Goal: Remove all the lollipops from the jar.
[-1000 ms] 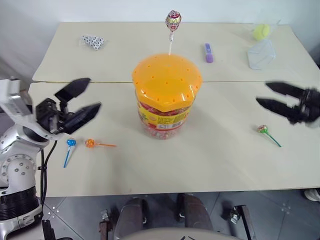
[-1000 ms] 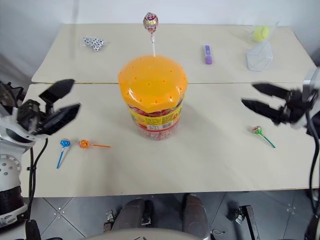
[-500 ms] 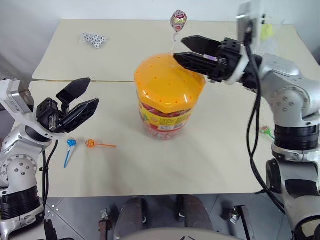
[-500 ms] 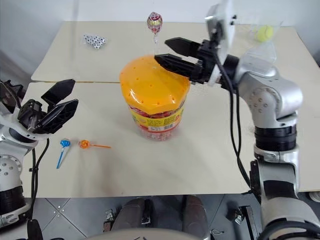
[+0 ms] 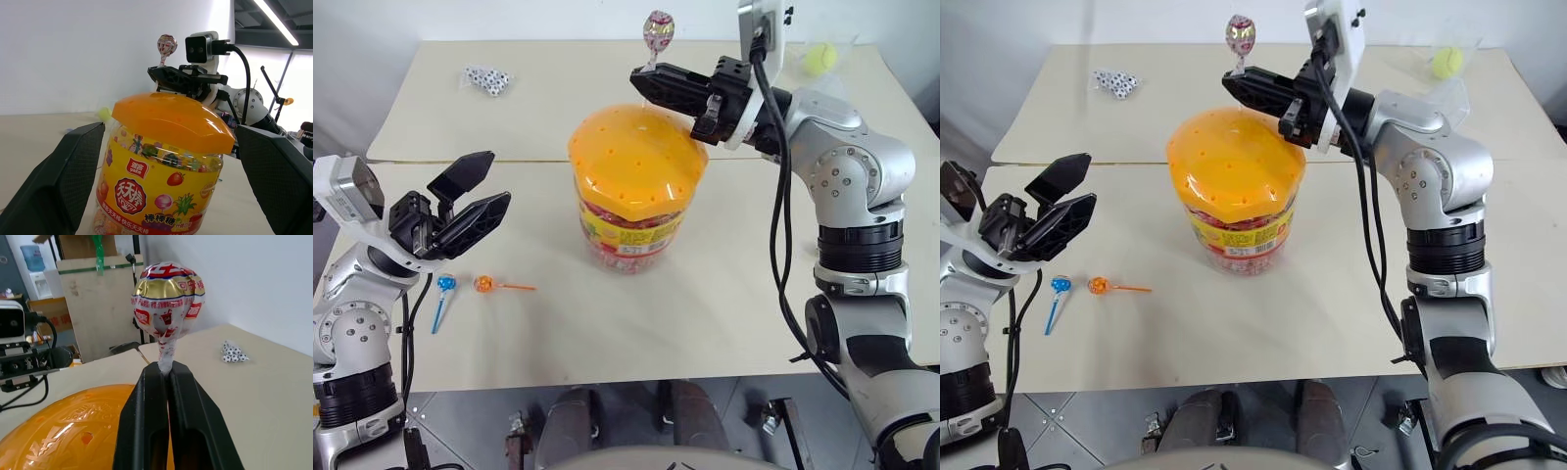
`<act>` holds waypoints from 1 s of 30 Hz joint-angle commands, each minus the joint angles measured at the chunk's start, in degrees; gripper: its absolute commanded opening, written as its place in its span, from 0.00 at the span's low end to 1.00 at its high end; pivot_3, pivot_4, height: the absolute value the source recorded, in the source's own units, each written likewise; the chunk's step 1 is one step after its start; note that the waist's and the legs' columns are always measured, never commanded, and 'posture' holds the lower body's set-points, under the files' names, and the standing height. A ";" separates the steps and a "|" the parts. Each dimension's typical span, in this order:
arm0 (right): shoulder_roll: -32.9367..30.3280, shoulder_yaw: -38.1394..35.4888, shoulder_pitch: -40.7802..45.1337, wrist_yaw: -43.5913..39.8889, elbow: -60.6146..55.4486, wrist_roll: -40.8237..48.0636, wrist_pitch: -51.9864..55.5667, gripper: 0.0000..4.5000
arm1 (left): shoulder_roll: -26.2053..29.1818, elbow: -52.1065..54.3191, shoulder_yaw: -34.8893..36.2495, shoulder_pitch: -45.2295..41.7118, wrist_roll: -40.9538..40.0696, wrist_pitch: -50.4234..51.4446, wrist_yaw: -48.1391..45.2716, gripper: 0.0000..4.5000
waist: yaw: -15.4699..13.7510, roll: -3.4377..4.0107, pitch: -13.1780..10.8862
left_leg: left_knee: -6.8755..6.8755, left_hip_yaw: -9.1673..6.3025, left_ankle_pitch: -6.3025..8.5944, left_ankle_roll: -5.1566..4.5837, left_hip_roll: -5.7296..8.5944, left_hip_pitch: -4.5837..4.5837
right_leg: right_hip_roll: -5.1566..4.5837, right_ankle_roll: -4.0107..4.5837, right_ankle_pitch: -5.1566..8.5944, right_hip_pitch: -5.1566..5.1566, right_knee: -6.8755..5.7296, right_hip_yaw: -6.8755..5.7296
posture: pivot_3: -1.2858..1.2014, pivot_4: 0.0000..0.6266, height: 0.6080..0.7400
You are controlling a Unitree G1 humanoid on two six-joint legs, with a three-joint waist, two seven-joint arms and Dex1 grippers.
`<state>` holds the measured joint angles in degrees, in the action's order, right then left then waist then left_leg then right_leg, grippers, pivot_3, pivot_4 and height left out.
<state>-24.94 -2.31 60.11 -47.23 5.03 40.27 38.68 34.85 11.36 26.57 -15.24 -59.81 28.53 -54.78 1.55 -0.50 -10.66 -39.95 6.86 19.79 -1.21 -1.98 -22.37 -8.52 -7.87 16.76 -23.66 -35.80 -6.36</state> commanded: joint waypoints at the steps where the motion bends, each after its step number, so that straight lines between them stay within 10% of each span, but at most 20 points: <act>1: -5.57 -10.89 2.09 -3.79 0.05 5.03 -2.29 0.00 | 0.57 2.77 -1.28 -1.95 0.66 -1.81 -2.38 1.00 | -0.43 -0.01 -0.01 | -0.01 0.00 0.00 0.00 0.03 -0.06 | -0.01 -0.02 -0.01 0.00 0.02 -0.04 | 0.52 0.24 1.00; 8: -31.16 -11.76 -9.87 -10.80 6.13 -4.59 1.81 0.00 | 4.59 2.58 -6.48 -2.70 7.35 -4.66 -9.98 1.00 | -1.50 -0.02 0.00 | 0.11 0.05 0.07 -0.10 0.10 -0.04 | -0.02 -0.14 -0.07 0.09 0.31 -0.08 | 0.52 0.24 1.00; 13: -44.36 -10.06 -33.44 -12.89 7.85 -18.25 -8.07 0.00 | 6.97 1.00 -11.63 -1.72 15.44 -10.77 -16.79 1.00 | -1.49 0.04 -0.02 | 0.24 0.27 0.07 -0.10 0.10 -0.02 | -0.01 -0.14 -0.07 0.06 0.49 -0.07 | 0.52 0.24 1.00; 22: -39.07 -9.20 -47.30 -5.84 18.74 -28.79 -21.87 0.00 | 7.60 -0.17 -12.35 -1.47 16.75 -11.31 -18.44 1.00 | 0.08 0.05 -0.03 | 0.11 0.71 -0.12 -0.12 0.00 0.24 | -0.04 -0.11 -0.09 0.14 0.48 0.25 | 0.52 0.24 1.00; 30: -36.33 -15.30 -50.86 -12.07 15.78 -23.55 -26.89 0.52 | 8.66 -0.79 -10.37 0.19 17.81 -10.67 -15.60 1.00 | -0.11 0.10 -0.05 | 0.16 0.54 -0.09 -0.11 -0.02 0.22 | -0.03 -0.10 -0.09 0.12 0.43 0.18 | 0.52 0.24 1.00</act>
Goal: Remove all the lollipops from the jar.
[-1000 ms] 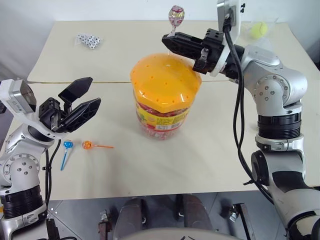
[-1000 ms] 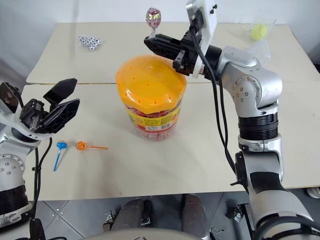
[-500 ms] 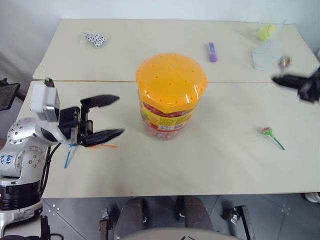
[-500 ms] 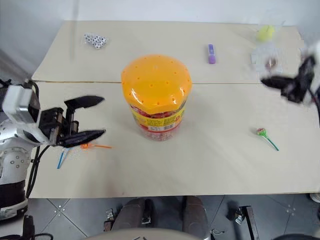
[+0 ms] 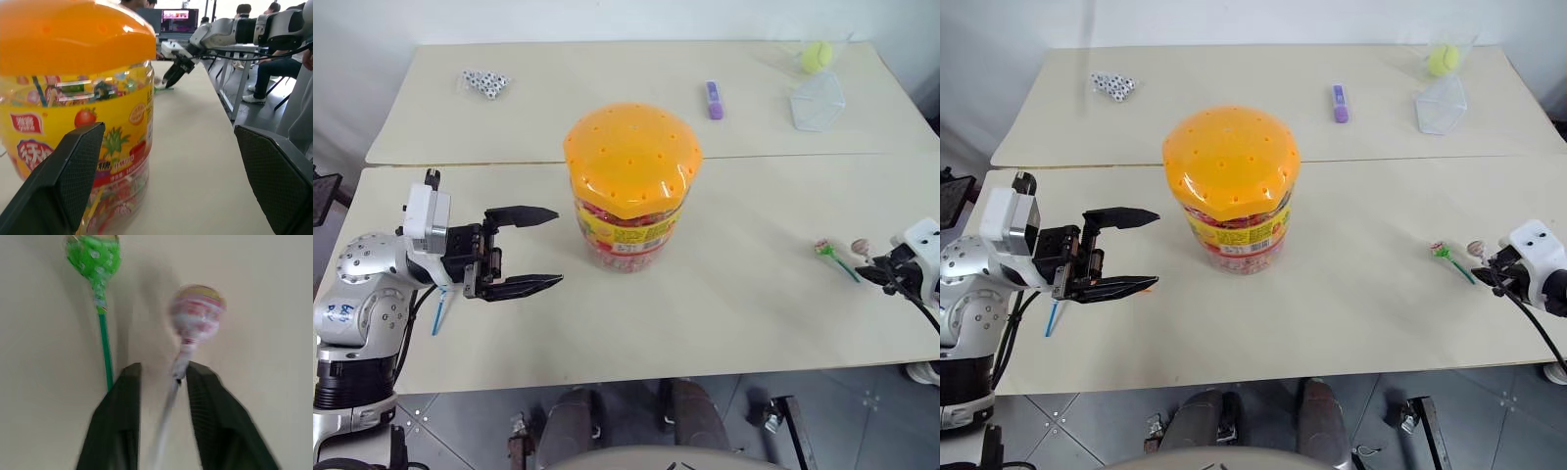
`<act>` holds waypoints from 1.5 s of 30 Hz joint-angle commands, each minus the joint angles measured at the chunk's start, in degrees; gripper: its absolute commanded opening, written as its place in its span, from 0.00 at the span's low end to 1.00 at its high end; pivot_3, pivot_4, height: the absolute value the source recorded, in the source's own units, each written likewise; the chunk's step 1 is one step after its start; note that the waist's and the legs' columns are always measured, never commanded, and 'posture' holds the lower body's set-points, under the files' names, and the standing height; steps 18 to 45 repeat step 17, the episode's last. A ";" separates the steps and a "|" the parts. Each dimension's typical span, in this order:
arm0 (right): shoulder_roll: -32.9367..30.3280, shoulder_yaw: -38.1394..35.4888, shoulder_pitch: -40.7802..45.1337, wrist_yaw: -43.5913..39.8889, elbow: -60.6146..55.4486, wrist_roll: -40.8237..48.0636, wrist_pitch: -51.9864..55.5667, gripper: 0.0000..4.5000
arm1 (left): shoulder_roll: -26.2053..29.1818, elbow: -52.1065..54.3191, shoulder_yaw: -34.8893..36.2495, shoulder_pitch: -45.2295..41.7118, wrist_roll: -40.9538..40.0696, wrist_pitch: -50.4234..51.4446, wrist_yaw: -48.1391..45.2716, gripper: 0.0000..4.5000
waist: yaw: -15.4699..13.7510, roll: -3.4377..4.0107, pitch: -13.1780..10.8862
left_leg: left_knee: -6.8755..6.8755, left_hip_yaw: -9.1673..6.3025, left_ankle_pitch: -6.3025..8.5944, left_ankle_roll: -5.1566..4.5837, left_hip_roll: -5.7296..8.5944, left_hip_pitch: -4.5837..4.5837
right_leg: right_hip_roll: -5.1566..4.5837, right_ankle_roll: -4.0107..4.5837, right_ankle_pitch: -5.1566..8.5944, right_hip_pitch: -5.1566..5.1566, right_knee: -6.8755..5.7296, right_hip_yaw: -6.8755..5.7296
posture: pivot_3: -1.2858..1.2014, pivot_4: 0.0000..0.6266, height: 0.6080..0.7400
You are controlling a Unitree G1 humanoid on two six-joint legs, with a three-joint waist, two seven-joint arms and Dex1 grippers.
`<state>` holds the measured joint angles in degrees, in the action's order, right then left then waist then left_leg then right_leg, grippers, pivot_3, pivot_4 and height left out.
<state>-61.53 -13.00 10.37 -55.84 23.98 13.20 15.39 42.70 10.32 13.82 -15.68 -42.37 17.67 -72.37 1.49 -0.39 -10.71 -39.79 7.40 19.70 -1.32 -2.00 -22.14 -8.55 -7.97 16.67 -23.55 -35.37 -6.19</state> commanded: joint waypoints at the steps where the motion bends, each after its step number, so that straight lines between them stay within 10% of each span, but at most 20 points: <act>1: 0.77 -5.98 -1.70 -5.60 -4.49 5.08 -6.01 0.59 | 0.88 0.03 2.62 0.84 0.68 0.29 2.72 1.00 | -0.10 0.00 0.00 | 0.00 -0.06 0.00 0.00 0.00 0.00 | 0.00 0.00 0.00 0.00 0.00 0.01 | 0.52 0.24 1.00; 7: 7.35 -11.51 0.39 -12.99 -22.84 22.65 -4.19 0.99 | -0.11 -2.47 5.22 5.71 8.72 -5.24 10.08 1.00 | 0.10 0.00 0.00 | -0.05 -0.43 0.00 -0.01 0.01 0.05 | 0.00 0.00 0.00 0.06 -0.03 0.03 | 0.52 0.24 1.00; 17: 18.55 7.23 1.05 -18.28 -33.41 15.54 -14.90 0.99 | -3.58 -0.59 6.69 17.45 19.07 -13.86 20.49 1.00 | -1.49 -0.11 0.05 | -0.16 -0.54 0.20 -0.07 -0.22 -0.03 | -0.10 0.01 -0.03 0.02 -0.07 -0.11 | 0.52 0.24 1.00; 45: 18.55 7.23 1.05 -18.28 -33.41 15.54 -14.90 0.99 | -3.58 -0.59 6.69 17.45 19.07 -13.86 20.49 1.00 | -1.49 -0.11 0.05 | -0.16 -0.54 0.20 -0.07 -0.22 -0.03 | -0.10 0.01 -0.03 0.02 -0.07 -0.11 | 0.52 0.24 1.00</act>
